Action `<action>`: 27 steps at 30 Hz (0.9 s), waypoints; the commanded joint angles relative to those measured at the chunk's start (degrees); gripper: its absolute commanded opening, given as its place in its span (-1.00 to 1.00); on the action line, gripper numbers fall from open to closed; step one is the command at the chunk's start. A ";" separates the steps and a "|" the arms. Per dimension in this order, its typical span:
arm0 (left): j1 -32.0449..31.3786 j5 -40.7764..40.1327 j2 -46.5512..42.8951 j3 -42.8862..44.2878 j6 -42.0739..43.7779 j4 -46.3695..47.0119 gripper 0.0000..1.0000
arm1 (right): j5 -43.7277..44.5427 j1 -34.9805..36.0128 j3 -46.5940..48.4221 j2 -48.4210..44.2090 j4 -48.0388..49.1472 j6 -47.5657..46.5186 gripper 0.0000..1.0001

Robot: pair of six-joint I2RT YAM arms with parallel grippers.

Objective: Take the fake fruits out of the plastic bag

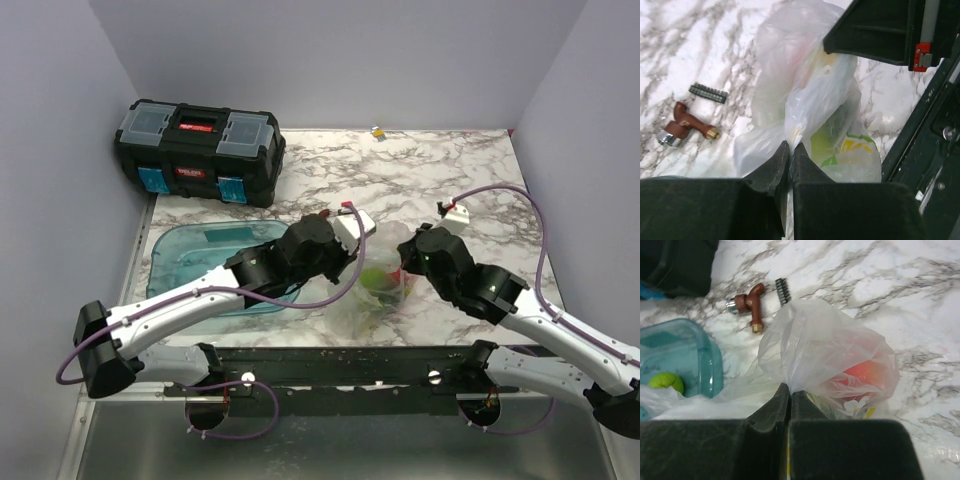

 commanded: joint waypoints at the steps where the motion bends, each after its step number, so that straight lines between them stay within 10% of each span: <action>1: 0.55 -8.07 -7.29 -4.58 0.87 2.75 -1.00 | 21.01 -1.00 2.11 -0.83 -15.76 7.34 -0.99; 6: 0.55 -9.72 -8.53 -5.32 0.43 4.01 -1.00 | 18.18 -0.99 0.25 -4.66 -11.25 1.88 -0.97; 9: 0.55 -9.88 -8.70 -5.54 0.29 4.13 -1.00 | 7.47 -0.97 0.03 -5.73 -5.06 -7.91 -0.33; 14: 0.57 -9.71 -9.28 -5.55 0.25 4.23 -1.00 | -10.91 -1.00 3.38 -5.93 -3.43 -18.43 0.17; 27: 0.64 -10.11 -10.45 -5.98 0.10 4.42 -1.00 | -29.69 -0.91 8.53 3.16 5.96 -33.15 0.37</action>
